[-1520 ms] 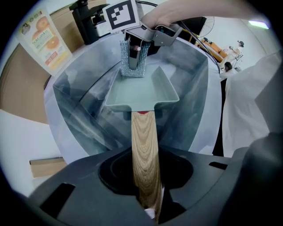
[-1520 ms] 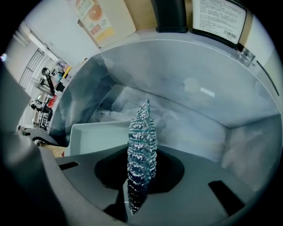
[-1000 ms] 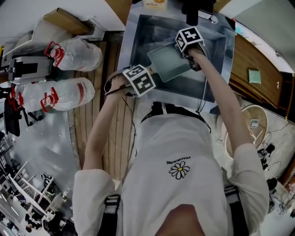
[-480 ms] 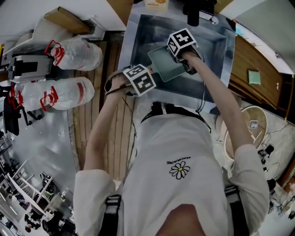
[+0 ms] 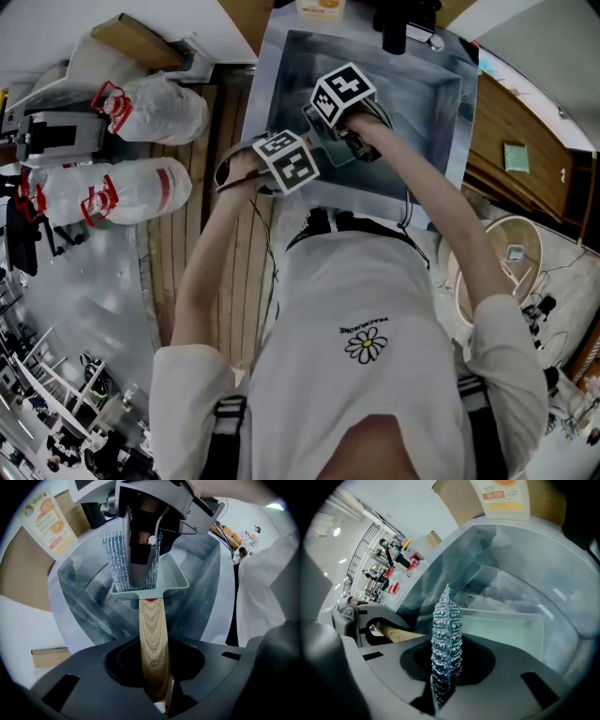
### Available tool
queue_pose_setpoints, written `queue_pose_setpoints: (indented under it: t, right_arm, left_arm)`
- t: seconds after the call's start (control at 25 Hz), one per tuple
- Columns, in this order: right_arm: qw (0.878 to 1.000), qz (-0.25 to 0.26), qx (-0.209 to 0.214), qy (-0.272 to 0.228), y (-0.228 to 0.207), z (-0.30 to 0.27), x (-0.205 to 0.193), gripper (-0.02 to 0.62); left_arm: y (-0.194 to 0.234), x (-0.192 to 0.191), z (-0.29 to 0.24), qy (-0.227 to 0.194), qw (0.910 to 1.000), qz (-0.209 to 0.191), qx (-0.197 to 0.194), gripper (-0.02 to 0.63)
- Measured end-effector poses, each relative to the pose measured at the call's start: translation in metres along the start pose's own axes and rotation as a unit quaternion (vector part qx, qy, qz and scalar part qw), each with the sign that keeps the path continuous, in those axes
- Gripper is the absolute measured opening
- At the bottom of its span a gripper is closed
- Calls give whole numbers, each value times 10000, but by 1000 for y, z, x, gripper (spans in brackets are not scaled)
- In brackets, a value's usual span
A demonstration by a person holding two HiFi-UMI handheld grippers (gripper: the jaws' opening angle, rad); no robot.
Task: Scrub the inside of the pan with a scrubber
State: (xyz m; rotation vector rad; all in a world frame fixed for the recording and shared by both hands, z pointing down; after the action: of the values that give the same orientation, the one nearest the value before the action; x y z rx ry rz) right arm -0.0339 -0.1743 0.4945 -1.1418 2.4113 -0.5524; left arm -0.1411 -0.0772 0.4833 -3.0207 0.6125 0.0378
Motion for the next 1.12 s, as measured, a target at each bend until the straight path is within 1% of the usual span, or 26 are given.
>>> queue_pose_setpoints:
  t: [0.12, 0.28, 0.44, 0.56, 0.68, 0.84, 0.96, 1.04, 1.12]
  right_arm:
    - [10000, 0, 23, -23, 3, -1, 0, 60]
    - [9998, -155, 84, -84, 2, -1, -1, 60]
    - [9997, -195, 67, -141, 1, 0, -2, 60]
    - [9996, -241, -35, -160, -1, 5, -4, 60]
    - [9991, -172, -258, -287, -6, 19, -8, 60]
    - [9959, -246, -292, -821, -12, 51, -17, 60]
    - [9889, -232, -334, -1427, -11, 82, -31, 60]
    - [9814, -121, -545, -1838, -7, 102, -45, 60]
    - [9713, 108, -906, -2198, 2, 118, -62, 60]
  left_arm:
    - [0, 0, 0, -14, 10000, -5, -1, 112]
    - [0, 0, 0, -4, 10000, -5, -3, 112]
    - [0, 1, 0, -20, 10000, 8, 35, 113]
    - [0, 2, -2, 68, 10000, -41, 47, 112]
    - [0, 3, -3, 146, 9998, -96, 74, 112]
    - [-1, 3, -3, 173, 9998, -111, 76, 112]
    - [-1, 3, -3, 217, 9997, -137, 62, 112]
    - [-1, 4, -3, 213, 9996, -148, 68, 112]
    - [-2, 3, -3, 211, 9996, -143, 71, 112]
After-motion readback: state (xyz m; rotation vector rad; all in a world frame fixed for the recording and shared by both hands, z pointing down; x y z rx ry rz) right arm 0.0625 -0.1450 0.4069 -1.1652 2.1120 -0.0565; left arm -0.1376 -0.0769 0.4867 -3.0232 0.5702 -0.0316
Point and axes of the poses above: the fingertips, and each gripper's own axes: z backward along the fingers, y to its left, x out of its top, the point moved 10 cm from there along z, backward along the fingers, and after that the axes turned 4 degrees about x, right-handed, at the moved point
